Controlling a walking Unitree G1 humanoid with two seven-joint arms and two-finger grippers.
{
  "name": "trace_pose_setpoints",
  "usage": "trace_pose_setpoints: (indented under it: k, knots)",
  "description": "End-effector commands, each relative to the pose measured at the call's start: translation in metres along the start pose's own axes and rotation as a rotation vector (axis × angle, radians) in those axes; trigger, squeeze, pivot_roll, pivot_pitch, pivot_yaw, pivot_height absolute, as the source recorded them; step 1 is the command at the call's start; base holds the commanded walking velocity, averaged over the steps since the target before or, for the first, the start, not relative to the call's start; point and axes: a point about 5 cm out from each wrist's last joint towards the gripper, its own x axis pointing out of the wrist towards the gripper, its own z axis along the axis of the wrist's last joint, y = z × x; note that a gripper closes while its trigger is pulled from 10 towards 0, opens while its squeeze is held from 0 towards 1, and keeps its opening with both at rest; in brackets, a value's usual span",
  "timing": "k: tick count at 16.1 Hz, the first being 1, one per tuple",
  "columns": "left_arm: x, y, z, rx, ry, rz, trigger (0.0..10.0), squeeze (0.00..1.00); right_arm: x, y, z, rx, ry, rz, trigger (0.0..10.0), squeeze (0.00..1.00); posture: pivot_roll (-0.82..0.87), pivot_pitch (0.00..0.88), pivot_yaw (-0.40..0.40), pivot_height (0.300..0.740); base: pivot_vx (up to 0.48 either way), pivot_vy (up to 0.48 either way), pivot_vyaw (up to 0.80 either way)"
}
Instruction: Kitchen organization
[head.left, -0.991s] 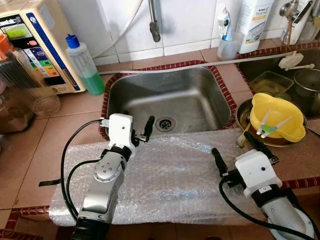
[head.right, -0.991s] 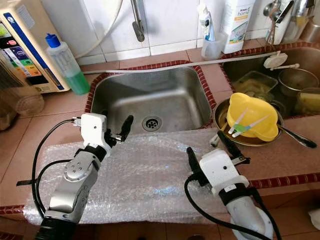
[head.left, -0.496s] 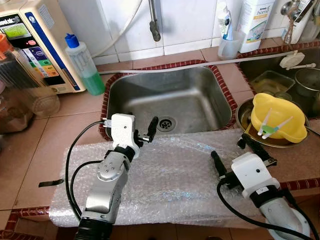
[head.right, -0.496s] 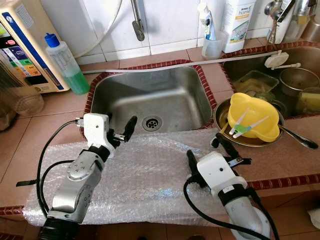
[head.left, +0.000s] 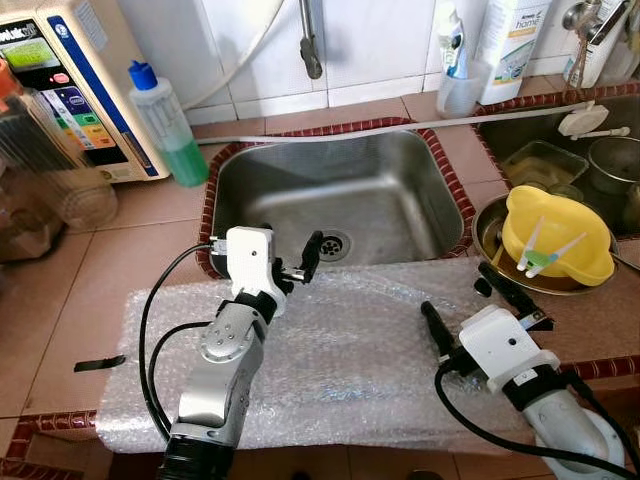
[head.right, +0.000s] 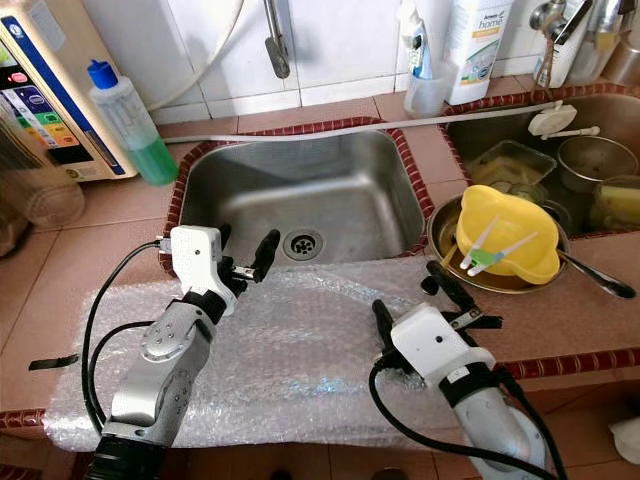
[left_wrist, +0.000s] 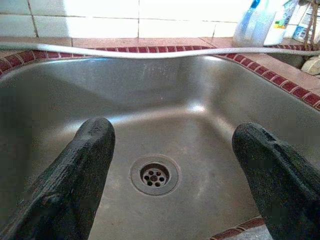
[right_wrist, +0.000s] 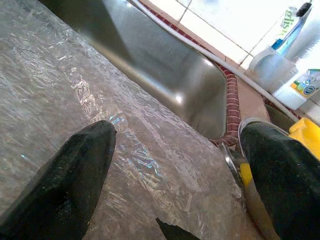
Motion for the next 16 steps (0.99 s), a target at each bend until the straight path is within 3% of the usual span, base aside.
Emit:
trace_pose_setpoints:
  k: [1,7,8,9,10,11,14,16]
  knots:
    - [-0.003,0.004,0.001,-0.004,0.000,0.011,10.0,0.00,-0.001,0.002,-0.008,0.005,0.034,0.016,0.0,0.90,-0.39,0.183,0.140,0.740,0.000,0.000,0.00]
    - [0.000,0.004,0.004,-0.040,0.012,-0.004,10.0,0.00,0.000,0.005,-0.009,0.002,0.036,-0.001,0.0,0.89,-0.38,0.182,0.156,0.740,0.000,0.000,0.00]
    - [0.000,0.004,0.004,-0.039,0.010,-0.008,10.0,0.00,0.000,0.005,-0.009,0.000,0.035,-0.004,0.0,0.62,-0.38,0.182,0.157,0.740,0.000,0.000,0.00]
    - [-0.001,0.003,0.005,-0.032,0.004,-0.022,10.0,0.00,0.000,0.003,-0.007,0.004,0.023,-0.029,9.1,0.32,-0.38,0.182,0.160,0.740,0.000,0.000,0.00]
    - [-0.001,0.002,0.006,-0.017,-0.004,-0.032,10.0,0.00,0.000,0.001,-0.004,0.003,0.006,-0.044,10.0,0.12,-0.38,0.182,0.160,0.740,0.000,0.000,0.00]
    - [-0.002,0.001,0.009,0.018,-0.025,-0.043,10.0,0.00,0.001,-0.006,0.004,0.012,-0.041,-0.100,10.0,0.00,-0.38,0.182,0.163,0.740,0.000,0.000,0.00]
    - [-0.002,0.002,0.014,0.073,-0.055,-0.046,10.0,0.00,0.005,-0.012,0.020,0.115,-0.103,-0.174,10.0,0.00,-0.38,0.179,0.170,0.740,0.000,0.000,0.00]
    - [-0.002,0.003,0.014,0.069,-0.047,-0.049,10.0,0.00,0.007,-0.008,0.020,0.112,-0.099,-0.168,10.0,0.00,-0.37,0.175,0.174,0.740,0.000,0.000,0.00]
